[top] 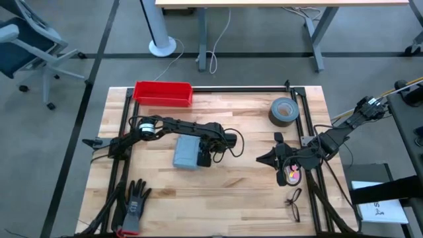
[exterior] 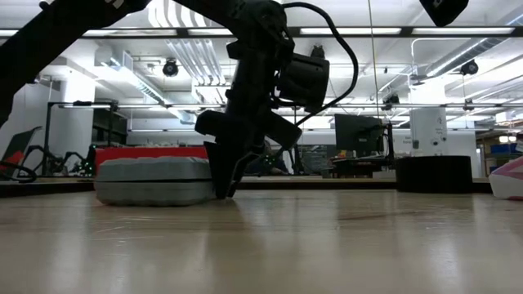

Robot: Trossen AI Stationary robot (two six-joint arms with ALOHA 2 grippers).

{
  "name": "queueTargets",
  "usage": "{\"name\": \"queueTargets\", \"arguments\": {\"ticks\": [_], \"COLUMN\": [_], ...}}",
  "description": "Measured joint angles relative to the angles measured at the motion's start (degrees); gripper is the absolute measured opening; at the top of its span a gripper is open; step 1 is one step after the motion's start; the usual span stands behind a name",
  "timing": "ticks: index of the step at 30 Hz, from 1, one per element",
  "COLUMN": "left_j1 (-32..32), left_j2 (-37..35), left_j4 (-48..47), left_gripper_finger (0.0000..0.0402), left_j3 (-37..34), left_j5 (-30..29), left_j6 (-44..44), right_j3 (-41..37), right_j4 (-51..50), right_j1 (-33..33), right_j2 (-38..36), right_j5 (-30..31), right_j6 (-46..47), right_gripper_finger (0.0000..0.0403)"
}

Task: Prefit tool cases
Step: Open the gray toolbox

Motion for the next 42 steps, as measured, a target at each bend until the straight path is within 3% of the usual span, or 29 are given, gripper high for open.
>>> {"name": "queueTargets", "arguments": {"ticks": [8, 15, 23, 31, 42], "left_j1": [0.0, -0.1, -0.4, -0.5, -0.6], "left_j2": [0.0, 0.0, 0.0, 0.0, -0.1], "left_j4": [-0.5, -0.9, -1.6, -3.4, -6.2], "left_gripper_finger": [0.0178, 0.0202, 0.0178, 0.0198, 0.0186], "left_j3": [0.0, 0.0, 0.8, 2.4, 4.3], "left_j5": [0.0, 0.0, 0.0, 0.0, 0.0], "left_j6": [-0.2, -0.4, -0.6, -0.7, -1.2], "right_j3": [0.0, 0.0, 0.0, 0.0, 0.0], "right_j4": [0.0, 0.0, 0.0, 0.0, 0.0], "right_j1": [0.0, 0.0, 0.0, 0.0, 0.0], "right_j2": [0.0, 0.0, 0.0, 0.0, 0.0], "right_j5": [0.0, 0.0, 0.0, 0.0, 0.0], "right_j6": [0.0, 0.1, 0.1, 0.1, 0.1], "right_gripper_finger": [0.0000, 0.0000, 0.0000, 0.0000, 0.0000]}}
